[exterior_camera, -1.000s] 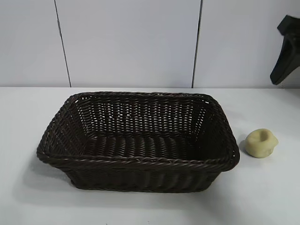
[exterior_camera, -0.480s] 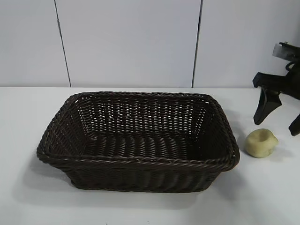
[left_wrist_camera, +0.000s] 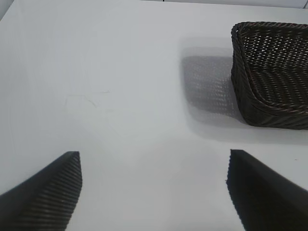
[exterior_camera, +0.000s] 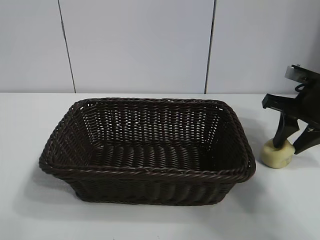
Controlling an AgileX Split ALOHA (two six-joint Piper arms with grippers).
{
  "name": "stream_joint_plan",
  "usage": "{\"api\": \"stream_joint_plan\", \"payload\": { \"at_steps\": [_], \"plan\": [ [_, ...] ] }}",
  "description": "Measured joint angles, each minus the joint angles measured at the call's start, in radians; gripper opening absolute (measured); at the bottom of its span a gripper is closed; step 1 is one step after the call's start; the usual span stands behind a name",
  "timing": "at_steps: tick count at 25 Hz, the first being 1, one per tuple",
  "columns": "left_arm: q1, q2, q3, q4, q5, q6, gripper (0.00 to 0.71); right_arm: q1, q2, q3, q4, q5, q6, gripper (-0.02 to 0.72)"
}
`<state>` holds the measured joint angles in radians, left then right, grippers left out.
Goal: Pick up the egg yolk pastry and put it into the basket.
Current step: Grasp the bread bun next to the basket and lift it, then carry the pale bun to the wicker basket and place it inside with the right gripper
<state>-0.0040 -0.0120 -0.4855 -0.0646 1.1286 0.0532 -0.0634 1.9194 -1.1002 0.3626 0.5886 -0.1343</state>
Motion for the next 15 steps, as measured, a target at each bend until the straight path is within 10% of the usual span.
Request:
{"api": "stream_joint_plan", "payload": {
  "at_steps": [4, 15],
  "plan": [
    [0.0, 0.0, 0.0, 0.0, 0.0, 0.0, 0.596, 0.0, 0.0, 0.0, 0.0, 0.017, -0.013, 0.043],
    [0.0, 0.0, 0.0, 0.0, 0.0, 0.0, 0.596, 0.0, -0.224, -0.075, -0.003, 0.164, -0.02, 0.024]
  ]
}}
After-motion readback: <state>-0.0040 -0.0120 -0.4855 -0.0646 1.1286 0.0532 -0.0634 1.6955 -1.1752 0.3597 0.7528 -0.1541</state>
